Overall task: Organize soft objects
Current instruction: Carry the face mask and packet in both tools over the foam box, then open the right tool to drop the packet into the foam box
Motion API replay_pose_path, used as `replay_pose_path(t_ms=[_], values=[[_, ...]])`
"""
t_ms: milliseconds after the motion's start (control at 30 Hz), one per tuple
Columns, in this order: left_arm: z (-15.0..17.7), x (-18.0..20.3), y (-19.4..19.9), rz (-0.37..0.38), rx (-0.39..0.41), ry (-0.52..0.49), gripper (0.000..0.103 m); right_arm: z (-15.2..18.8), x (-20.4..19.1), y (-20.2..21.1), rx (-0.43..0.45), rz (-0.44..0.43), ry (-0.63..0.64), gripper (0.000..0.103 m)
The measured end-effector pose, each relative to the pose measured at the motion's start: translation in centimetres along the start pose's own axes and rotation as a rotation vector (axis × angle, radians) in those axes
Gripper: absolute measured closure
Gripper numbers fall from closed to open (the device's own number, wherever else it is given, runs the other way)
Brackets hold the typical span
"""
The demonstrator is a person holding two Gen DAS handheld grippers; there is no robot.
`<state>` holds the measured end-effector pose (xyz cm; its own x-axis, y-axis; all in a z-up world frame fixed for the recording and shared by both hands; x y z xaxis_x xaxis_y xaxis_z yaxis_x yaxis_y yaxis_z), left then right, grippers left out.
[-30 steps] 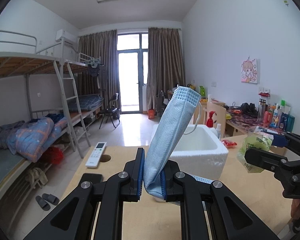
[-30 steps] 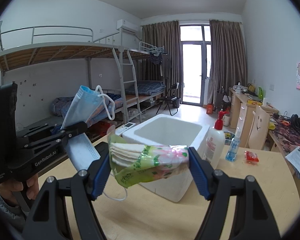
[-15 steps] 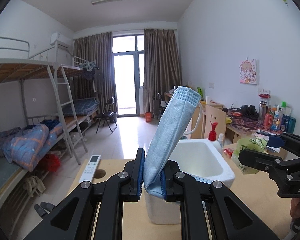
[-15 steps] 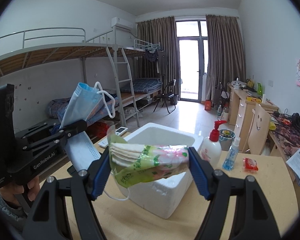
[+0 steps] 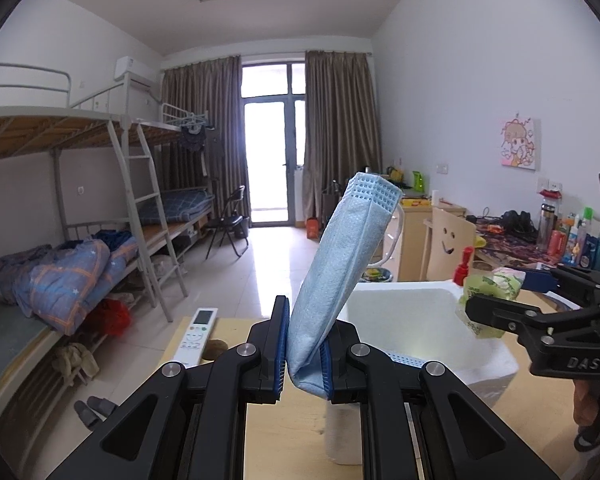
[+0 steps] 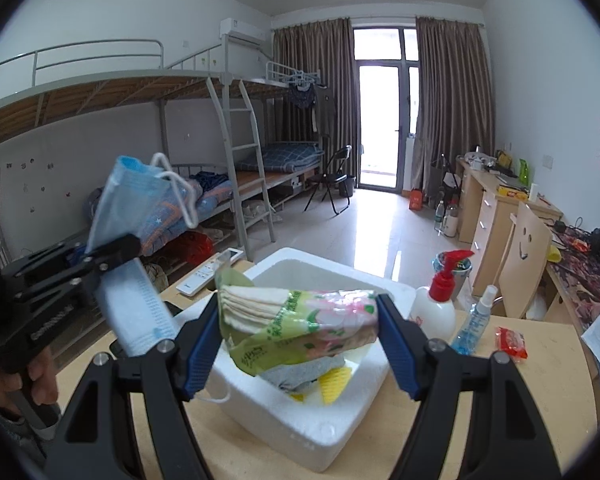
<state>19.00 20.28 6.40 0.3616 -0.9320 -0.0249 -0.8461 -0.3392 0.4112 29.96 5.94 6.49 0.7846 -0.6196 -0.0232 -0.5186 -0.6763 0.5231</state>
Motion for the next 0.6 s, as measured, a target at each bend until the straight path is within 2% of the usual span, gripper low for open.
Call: replay_pose_path(t_ms=[433, 600], values=[[0.2, -1.3, -1.8, -0.038, -0.041, 0.020, 0.088, -0.7, 0.0, -4.2, -0.060, -0.002, 0.005, 0.026], [0.0, -1.6, -2.0, -0.040, -0.047, 0.025, 0.088, -0.5, -0.2, -5.4, -0.104, 0.020, 0.012, 0.019]])
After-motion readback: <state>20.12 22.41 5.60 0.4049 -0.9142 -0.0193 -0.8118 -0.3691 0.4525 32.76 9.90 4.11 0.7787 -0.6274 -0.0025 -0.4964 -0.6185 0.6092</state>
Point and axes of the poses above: each gripper's, at about its wrist camera, not at the fingertips, and y roughly against the way its jaws point, x to its right, z to its underside, the point moved 4 cm from there along -y, roughly the way its jaws point, and after that the axes turned 6 degrees about -x, right-handed, at the moved point
